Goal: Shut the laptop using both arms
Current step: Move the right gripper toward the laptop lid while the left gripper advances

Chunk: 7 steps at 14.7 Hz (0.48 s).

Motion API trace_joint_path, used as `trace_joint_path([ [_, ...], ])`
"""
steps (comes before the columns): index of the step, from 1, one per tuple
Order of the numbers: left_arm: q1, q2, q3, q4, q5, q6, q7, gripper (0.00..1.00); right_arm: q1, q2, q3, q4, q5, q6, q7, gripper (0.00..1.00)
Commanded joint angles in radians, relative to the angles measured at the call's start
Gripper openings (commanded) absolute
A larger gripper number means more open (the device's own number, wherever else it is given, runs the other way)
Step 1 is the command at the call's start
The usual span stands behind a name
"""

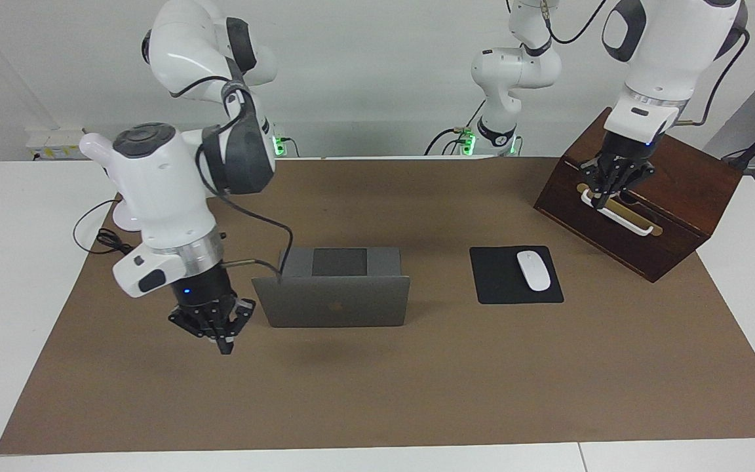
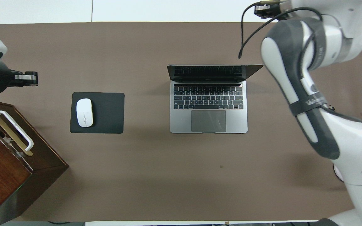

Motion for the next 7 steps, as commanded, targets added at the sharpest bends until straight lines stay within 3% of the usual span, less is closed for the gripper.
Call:
trace_joint_path([
  [1,-0.063,-0.092,0.006,-0.171,-0.018,0.158,-0.014,0.00,0.054,0.025,-0.006,0.038,-0.041,-0.011,0.094,0.00],
  [7,-0.188,-0.208,0.006,-0.463,-0.073,0.495,-0.016,0.00,0.101,0.017,0.001,0.022,-0.035,-0.048,0.138,0.00],
])
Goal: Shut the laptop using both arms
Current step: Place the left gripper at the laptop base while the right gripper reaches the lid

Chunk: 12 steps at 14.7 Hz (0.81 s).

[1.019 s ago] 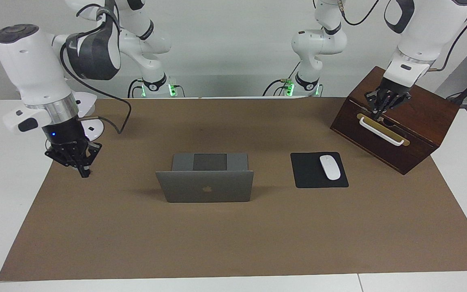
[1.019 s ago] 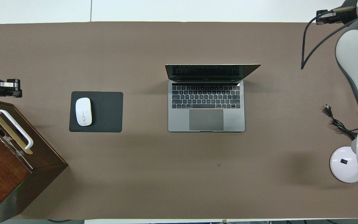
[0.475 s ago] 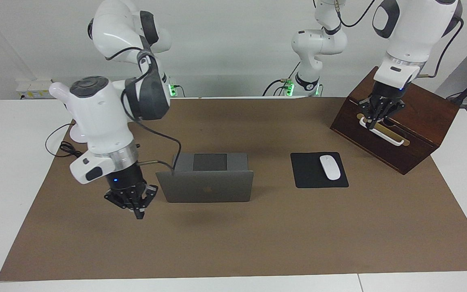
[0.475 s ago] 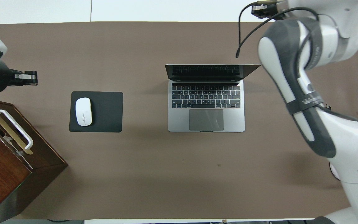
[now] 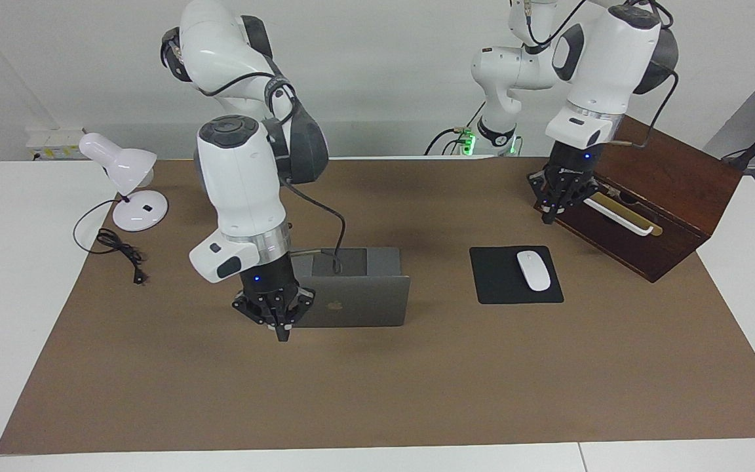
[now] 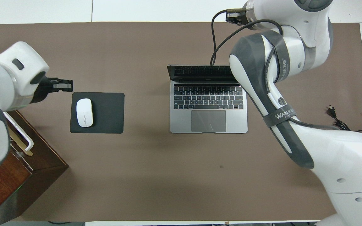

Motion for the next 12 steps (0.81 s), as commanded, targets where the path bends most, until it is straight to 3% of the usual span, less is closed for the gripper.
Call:
trace_joint_path([
  [1,-0.071,-0.106,0.013,-0.197,-0.010,0.188,-0.006,0.00,0.029,0.013,0.001,0.021,-0.014,-0.045,0.047,0.00],
  [3,-0.121,-0.136,0.013,-0.297,-0.010,0.341,-0.006,0.00,0.043,0.013,0.003,0.005,-0.014,-0.054,0.105,0.00],
  [8,-0.235,-0.110,0.013,-0.380,-0.010,0.547,-0.003,0.00,0.062,0.012,0.005,-0.054,-0.004,-0.054,0.180,0.00],
  [12,-0.305,0.005,0.013,-0.404,-0.010,0.753,-0.005,0.00,0.052,-0.007,0.006,-0.097,0.000,-0.085,0.179,0.00],
])
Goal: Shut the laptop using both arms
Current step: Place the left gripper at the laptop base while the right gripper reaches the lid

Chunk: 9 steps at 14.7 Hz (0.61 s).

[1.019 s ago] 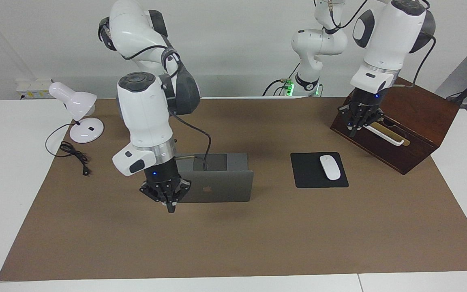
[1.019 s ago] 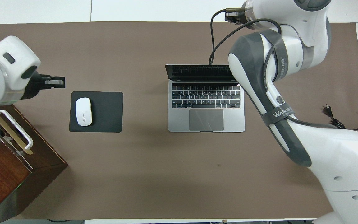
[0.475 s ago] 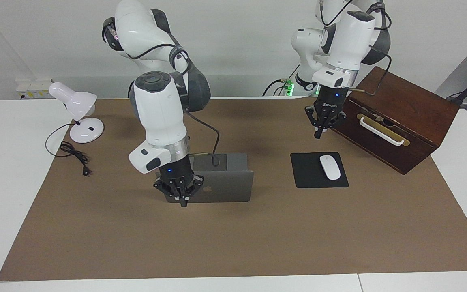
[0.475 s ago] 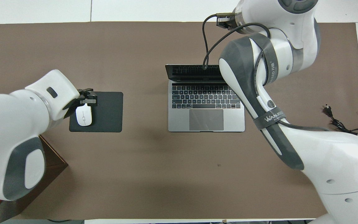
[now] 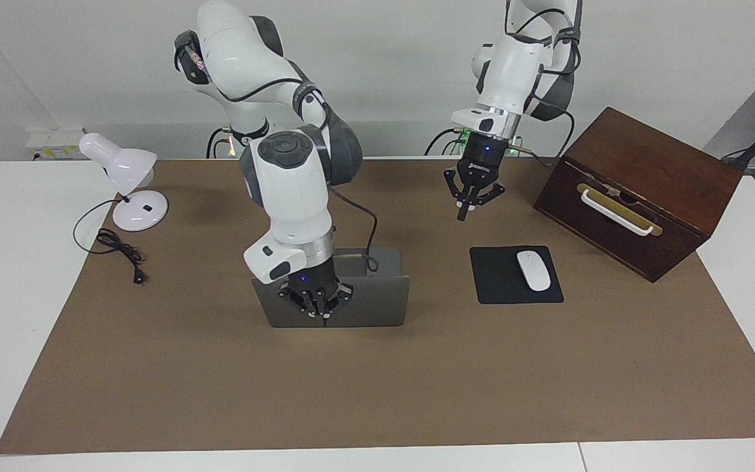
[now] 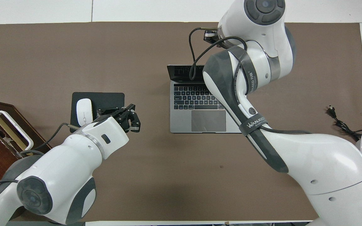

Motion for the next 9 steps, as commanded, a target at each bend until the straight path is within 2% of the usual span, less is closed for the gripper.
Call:
trace_joint_path([
  [1,-0.061,0.096,0.016,-0.013,-0.009,0.160,0.001,0.00,-0.011,-0.026,0.009,-0.034,0.003,-0.049,0.016,0.00],
  [5,-0.115,0.220,0.017,-0.013,-0.009,0.334,0.001,0.00,-0.017,-0.037,0.007,-0.034,0.114,-0.139,0.016,0.00],
  [9,-0.121,0.246,0.017,-0.012,-0.006,0.359,0.028,0.00,-0.026,-0.045,0.009,-0.029,0.115,-0.202,0.016,0.00],
])
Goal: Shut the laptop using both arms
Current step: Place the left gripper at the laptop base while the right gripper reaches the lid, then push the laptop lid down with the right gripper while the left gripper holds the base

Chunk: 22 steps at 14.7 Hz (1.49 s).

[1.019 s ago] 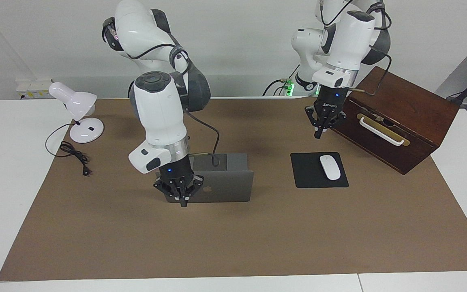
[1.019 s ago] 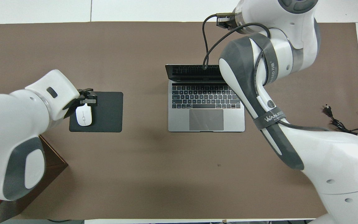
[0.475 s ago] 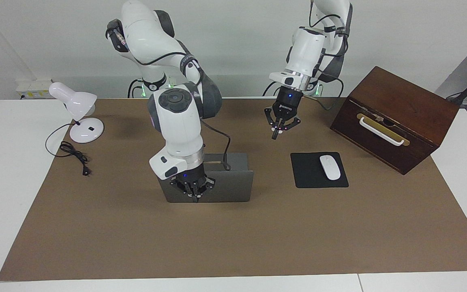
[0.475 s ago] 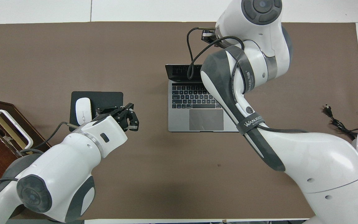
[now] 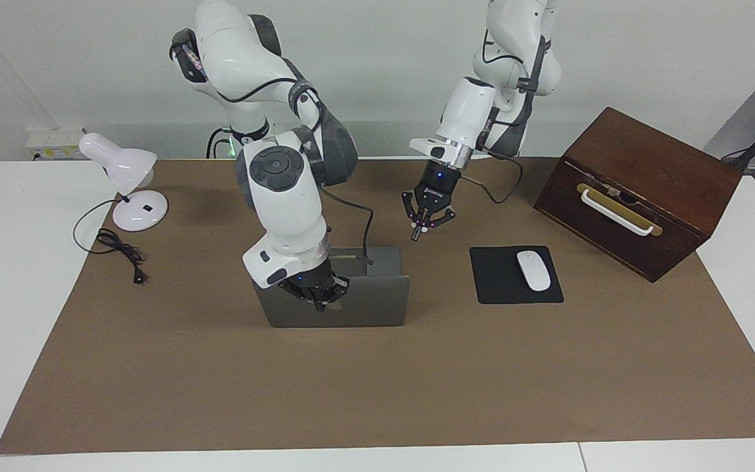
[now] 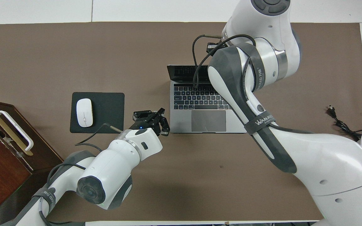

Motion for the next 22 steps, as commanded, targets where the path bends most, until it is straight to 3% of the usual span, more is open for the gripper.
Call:
trace_joint_path([
  [1,-0.019,0.018,0.017,0.001,-0.006,0.030,0.035,0.00,-0.011,-0.025,0.010,-0.027,0.016,-0.037,0.015,0.00],
  [6,-0.036,0.110,0.017,0.004,-0.006,0.137,0.044,0.00,-0.038,-0.030,0.010,-0.037,0.114,-0.107,0.010,0.00],
  [11,-0.053,0.215,0.019,0.013,-0.006,0.252,0.049,0.00,-0.041,-0.047,0.011,-0.097,0.118,-0.134,0.007,0.00],
  [22,-0.076,0.289,0.022,0.027,0.002,0.260,0.067,0.00,-0.044,-0.038,0.016,-0.165,0.130,-0.123,0.002,0.00],
])
